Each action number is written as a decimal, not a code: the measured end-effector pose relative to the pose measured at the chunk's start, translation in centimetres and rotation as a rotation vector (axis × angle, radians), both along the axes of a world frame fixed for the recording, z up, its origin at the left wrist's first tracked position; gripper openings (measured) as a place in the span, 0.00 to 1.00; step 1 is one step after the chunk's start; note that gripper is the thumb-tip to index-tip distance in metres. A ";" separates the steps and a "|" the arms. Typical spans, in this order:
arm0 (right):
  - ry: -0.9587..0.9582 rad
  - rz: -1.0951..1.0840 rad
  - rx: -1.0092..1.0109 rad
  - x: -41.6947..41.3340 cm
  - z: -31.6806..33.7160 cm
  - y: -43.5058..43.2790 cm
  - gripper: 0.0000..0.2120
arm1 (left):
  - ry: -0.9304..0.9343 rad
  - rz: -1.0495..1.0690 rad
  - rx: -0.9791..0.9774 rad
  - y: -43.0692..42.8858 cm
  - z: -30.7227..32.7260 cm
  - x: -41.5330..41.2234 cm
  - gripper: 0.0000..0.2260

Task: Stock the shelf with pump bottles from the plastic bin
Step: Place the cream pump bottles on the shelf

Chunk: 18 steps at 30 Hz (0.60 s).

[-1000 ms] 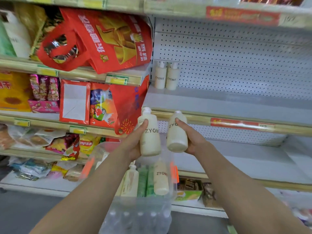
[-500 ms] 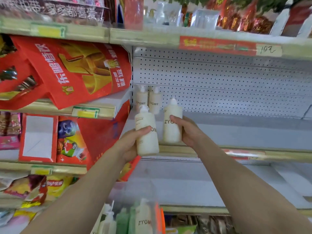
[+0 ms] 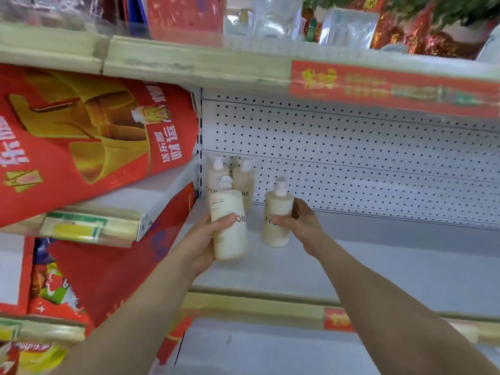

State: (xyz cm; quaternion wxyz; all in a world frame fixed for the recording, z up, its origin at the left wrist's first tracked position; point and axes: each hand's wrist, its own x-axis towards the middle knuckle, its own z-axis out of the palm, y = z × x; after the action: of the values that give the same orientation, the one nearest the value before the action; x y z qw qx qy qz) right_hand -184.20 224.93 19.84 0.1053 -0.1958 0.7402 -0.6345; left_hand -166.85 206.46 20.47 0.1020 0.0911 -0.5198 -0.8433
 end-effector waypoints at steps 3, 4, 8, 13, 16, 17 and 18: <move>0.017 -0.005 0.012 -2.4 -0.6 -1.0 0.29 | -0.038 0.010 0.009 -0.7 -0.7 -1.7 0.22; 0.039 -0.002 0.030 -3.3 -0.7 -1.4 0.28 | -0.045 0.017 0.005 -0.9 -0.9 -2.1 0.22; 0.137 0.014 0.105 -7.1 -1.2 -3.2 0.26 | -0.055 0.066 0.009 -1.5 -1.6 -3.3 0.23; 0.156 0.008 0.135 -10.0 -1.4 -4.8 0.28 | -0.060 0.104 0.014 -2.0 -2.2 -4.2 0.22; 0.146 -0.035 0.136 -11.0 -1.6 -5.5 0.27 | -0.064 0.100 0.016 -2.2 -2.5 -4.6 0.24; 0.146 -0.039 0.128 -11.2 -1.7 -5.7 0.27 | -0.064 0.105 0.020 -2.2 -2.5 -4.7 0.23; 0.145 -0.038 0.125 -11.3 -1.8 -5.8 0.26 | -0.062 0.108 0.021 -2.1 -2.5 -4.8 0.23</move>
State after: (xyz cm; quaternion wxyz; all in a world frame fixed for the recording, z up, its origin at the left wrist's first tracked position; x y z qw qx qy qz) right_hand -195.46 219.11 18.06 0.0513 -0.2202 0.7876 -0.5733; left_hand -171.61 204.32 17.92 0.1305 0.1462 -0.5079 -0.8388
